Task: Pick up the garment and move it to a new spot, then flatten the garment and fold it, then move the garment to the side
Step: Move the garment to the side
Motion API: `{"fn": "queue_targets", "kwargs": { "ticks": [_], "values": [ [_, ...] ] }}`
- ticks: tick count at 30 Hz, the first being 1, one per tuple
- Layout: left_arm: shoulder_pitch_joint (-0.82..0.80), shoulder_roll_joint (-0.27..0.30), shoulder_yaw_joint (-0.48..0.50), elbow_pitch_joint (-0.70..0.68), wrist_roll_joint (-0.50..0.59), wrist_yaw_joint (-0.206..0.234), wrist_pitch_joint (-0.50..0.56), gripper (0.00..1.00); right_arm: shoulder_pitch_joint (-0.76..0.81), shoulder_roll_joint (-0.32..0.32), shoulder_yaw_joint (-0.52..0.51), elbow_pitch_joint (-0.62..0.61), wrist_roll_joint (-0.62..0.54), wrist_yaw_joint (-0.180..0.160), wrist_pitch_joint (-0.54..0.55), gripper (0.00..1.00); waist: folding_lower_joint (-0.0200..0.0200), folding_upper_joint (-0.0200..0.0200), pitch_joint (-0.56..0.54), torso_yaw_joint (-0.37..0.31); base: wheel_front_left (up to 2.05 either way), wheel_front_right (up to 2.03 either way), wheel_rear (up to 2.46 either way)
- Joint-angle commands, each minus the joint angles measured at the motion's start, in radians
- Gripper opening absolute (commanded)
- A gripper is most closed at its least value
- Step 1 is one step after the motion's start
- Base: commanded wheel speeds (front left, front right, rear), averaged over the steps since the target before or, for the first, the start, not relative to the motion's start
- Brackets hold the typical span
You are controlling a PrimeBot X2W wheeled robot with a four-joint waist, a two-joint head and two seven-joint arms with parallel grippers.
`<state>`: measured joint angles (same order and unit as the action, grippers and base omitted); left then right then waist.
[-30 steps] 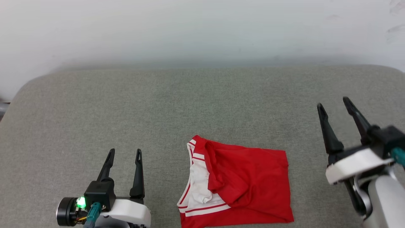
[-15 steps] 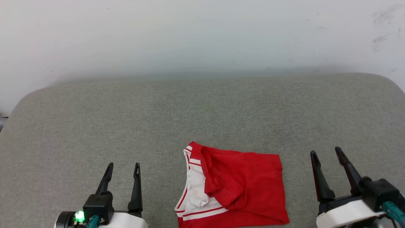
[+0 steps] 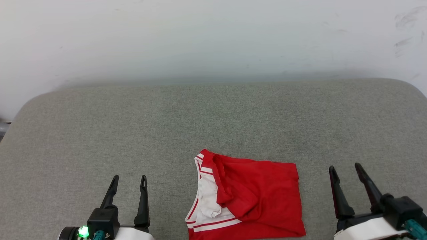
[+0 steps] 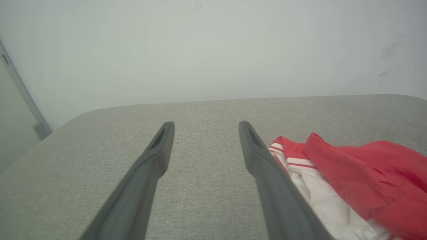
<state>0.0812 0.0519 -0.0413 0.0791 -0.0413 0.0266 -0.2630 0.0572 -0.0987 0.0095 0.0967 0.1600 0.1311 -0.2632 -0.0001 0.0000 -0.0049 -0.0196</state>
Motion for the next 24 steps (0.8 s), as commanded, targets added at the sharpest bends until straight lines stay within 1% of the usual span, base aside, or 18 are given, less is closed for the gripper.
{"fn": "queue_targets", "kwargs": {
  "ticks": [1,5,7,11,13,18,22,24],
  "values": [
    [0.008,0.000,0.000,-0.003,-0.006,0.003,-0.002,1.00,-0.027,-0.006,-0.005,-0.009,0.005,-0.001,-0.001,1.00,0.0001,0.0000,0.001,0.001,0.00,0.00,0.00],
    [0.002,0.000,-0.003,-0.004,-0.004,0.002,-0.002,1.00,-0.090,-0.042,-0.031,-0.018,0.014,-0.001,-0.001,1.00,0.0001,0.0000,0.006,0.003,0.00,0.00,0.00],
    [-0.003,0.000,-0.005,-0.003,-0.003,0.000,-0.002,1.00,-0.137,-0.076,-0.033,-0.013,0.025,-0.001,0.002,1.00,0.0001,0.0000,0.010,0.004,0.00,0.00,0.00],
    [-0.012,-0.001,-0.005,-0.003,-0.004,0.000,-0.002,1.00,-0.243,-0.169,0.015,-0.006,0.102,-0.001,0.102,1.00,0.0001,0.0000,0.026,0.007,0.00,0.00,0.00],
    [-0.018,-0.001,-0.008,0.000,-0.004,-0.001,-0.002,1.00,-0.280,-0.220,0.056,0.003,0.167,-0.001,0.193,1.00,0.0001,0.0000,0.032,0.012,0.00,0.00,0.00],
    [-0.030,-0.001,-0.011,0.003,-0.007,0.001,-0.002,1.00,-0.350,-0.336,0.147,0.004,0.398,-0.001,0.485,1.00,0.0001,0.0000,0.047,0.023,0.00,0.00,0.00],
    [-0.044,-0.001,-0.014,0.002,-0.006,0.003,-0.002,1.00,-0.355,-0.399,0.185,0.019,0.572,-0.001,0.702,1.00,0.0001,0.0000,0.065,0.033,0.00,0.00,0.00],
    [-0.050,-0.001,-0.016,0.001,-0.007,0.004,-0.002,1.00,-0.344,-0.410,0.190,0.034,0.666,-0.001,0.802,1.00,0.0001,0.0000,0.076,0.038,0.00,0.00,0.00]
  ]
}}
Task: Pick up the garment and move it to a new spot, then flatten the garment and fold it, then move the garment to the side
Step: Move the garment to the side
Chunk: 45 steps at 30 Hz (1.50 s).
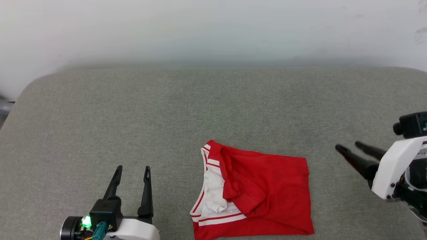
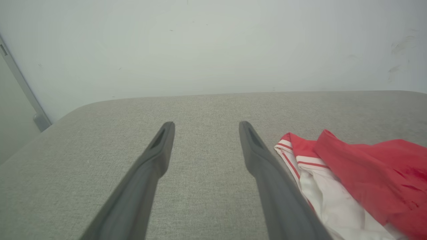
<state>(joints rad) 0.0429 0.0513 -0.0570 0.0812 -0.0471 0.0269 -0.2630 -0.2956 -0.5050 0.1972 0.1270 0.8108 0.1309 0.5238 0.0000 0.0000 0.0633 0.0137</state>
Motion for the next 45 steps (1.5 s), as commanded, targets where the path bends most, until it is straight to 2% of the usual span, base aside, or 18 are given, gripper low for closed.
{"fn": "queue_targets", "kwargs": {
  "ticks": [1,5,11,19,27,28,29,30,37,45],
  "values": [
    [-0.016,-0.001,-0.004,-0.001,-0.002,0.004,-0.002,1.00,0.014,-0.010,0.002,0.010,0.054,-0.001,0.058,1.00,0.0000,0.0000,0.015,0.009,0.00,0.00,0.00],
    [-0.042,-0.001,-0.020,0.000,-0.004,0.003,-0.002,1.00,0.041,-0.020,0.006,0.033,0.158,-0.001,0.177,1.00,0.0000,0.0000,0.048,0.031,0.00,0.00,0.00],
    [-0.084,-0.001,-0.044,0.006,-0.016,0.008,-0.002,1.00,0.067,-0.006,0.021,0.063,0.237,-0.001,0.249,1.00,0.0000,0.0000,0.105,0.072,0.00,0.00,0.00],
    [-0.123,-0.001,-0.066,0.016,-0.026,0.014,-0.002,1.00,0.027,0.035,0.074,0.118,0.253,-0.001,0.237,1.00,0.0000,0.0000,0.154,0.108,0.00,0.00,0.00],
    [-0.145,-0.001,-0.086,0.031,-0.034,0.016,-0.002,1.00,-0.001,0.080,0.175,0.203,0.226,-0.001,0.178,1.00,0.0000,0.0000,0.165,0.136,0.00,0.00,0.00],
    [-0.146,-0.001,-0.087,0.033,-0.035,0.016,-0.002,1.00,0.000,0.078,0.189,0.206,0.225,-0.001,0.170,0.47,0.0000,0.0000,0.163,0.139,0.00,0.00,0.00],
    [-0.145,-0.001,-0.088,0.034,-0.035,0.017,-0.002,1.00,-0.002,0.072,0.200,0.204,0.222,-0.001,0.157,0.11,0.0000,0.0000,0.160,0.141,0.00,0.00,0.00],
    [-0.143,-0.001,-0.088,0.035,-0.034,0.019,-0.002,1.00,-0.005,0.067,0.210,0.202,0.222,-0.001,0.145,0.00,0.0000,0.0000,0.157,0.142,0.00,0.00,0.00],
    [-0.102,-0.002,-0.070,0.044,-0.037,0.023,-0.002,1.00,-0.064,0.009,0.258,0.141,0.217,-0.001,0.006,0.00,0.0000,0.0000,0.112,0.114,0.00,0.00,0.00],
    [-0.064,-0.001,-0.030,0.027,-0.025,0.016,-0.002,1.00,-0.145,-0.115,0.382,0.005,0.162,-0.001,-0.067,0.00,0.0000,0.0000,0.069,-0.001,0.00,0.00,0.00]
  ]
}}
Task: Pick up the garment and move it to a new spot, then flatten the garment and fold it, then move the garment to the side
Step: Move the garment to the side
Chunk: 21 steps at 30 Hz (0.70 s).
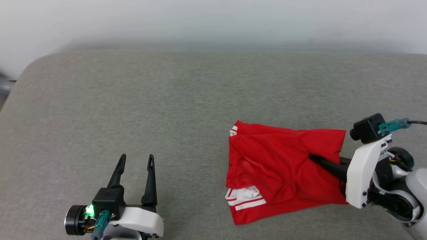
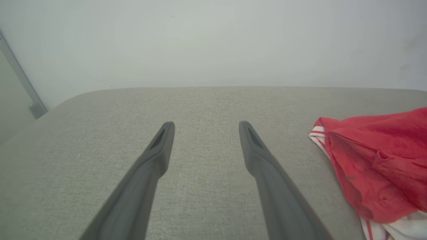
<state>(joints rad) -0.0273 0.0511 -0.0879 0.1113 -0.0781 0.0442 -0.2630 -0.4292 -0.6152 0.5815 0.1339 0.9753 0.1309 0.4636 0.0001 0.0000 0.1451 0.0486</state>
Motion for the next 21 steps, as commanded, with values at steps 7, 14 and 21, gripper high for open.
{"fn": "queue_targets", "kwargs": {
  "ticks": [7,14,21],
  "values": [
    [-0.009,0.005,0.042,-0.040,0.015,-0.004,-0.002,1.00,-0.076,-0.117,0.041,-0.063,-0.012,-0.001,0.002,0.00,-0.0001,0.0000,0.024,-0.174,0.00,0.00,0.00],
    [-0.052,0.012,0.047,-0.087,0.044,-0.007,-0.002,1.00,-0.135,-0.203,0.019,-0.014,-0.030,-0.001,-0.032,0.00,-0.0001,0.0000,0.113,-0.253,0.00,0.00,0.00],
    [-0.104,0.031,0.051,-0.136,0.062,-0.012,-0.002,1.00,-0.217,-0.295,-0.014,0.157,-0.096,-0.001,-0.071,0.00,-0.0001,0.0000,0.235,-0.264,0.00,0.00,0.00]
  ]
}}
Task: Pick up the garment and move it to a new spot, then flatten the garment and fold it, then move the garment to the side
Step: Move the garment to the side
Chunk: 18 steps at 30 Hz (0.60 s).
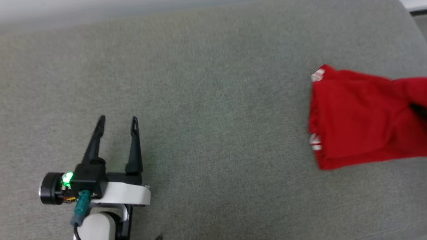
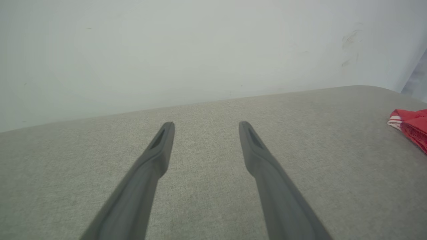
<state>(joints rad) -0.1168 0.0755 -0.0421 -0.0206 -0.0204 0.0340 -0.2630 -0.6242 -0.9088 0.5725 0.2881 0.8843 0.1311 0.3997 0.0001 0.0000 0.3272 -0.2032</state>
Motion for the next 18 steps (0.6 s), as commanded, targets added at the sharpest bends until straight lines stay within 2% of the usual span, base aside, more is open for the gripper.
{"fn": "queue_targets", "kwargs": {
  "ticks": [1,7,14,18],
  "values": [
    [-0.025,0.009,0.009,-0.013,0.006,0.000,-0.002,1.00,-0.038,-0.015,-0.006,0.030,-0.018,-0.001,-0.009,0.00,-0.0001,0.0000,0.076,-0.011,0.00,0.00,0.00],
    [-0.083,0.033,0.013,-0.063,0.019,-0.003,-0.002,1.00,-0.139,-0.079,-0.025,0.189,-0.104,-0.001,-0.036,0.00,-0.0001,0.0000,0.190,0.005,0.00,0.00,0.00],
    [-0.127,0.048,0.004,-0.091,0.026,-0.003,-0.002,1.00,-0.227,-0.057,-0.094,0.346,-0.143,-0.001,-0.070,0.00,-0.0001,0.0000,0.255,0.030,0.00,0.00,0.00],
    [-0.133,0.048,-0.001,-0.091,0.023,0.001,-0.002,1.00,-0.260,-0.044,-0.113,0.415,-0.203,-0.001,-0.086,0.00,-0.0001,0.0000,0.260,0.040,0.00,0.00,0.00]
  ]
}}
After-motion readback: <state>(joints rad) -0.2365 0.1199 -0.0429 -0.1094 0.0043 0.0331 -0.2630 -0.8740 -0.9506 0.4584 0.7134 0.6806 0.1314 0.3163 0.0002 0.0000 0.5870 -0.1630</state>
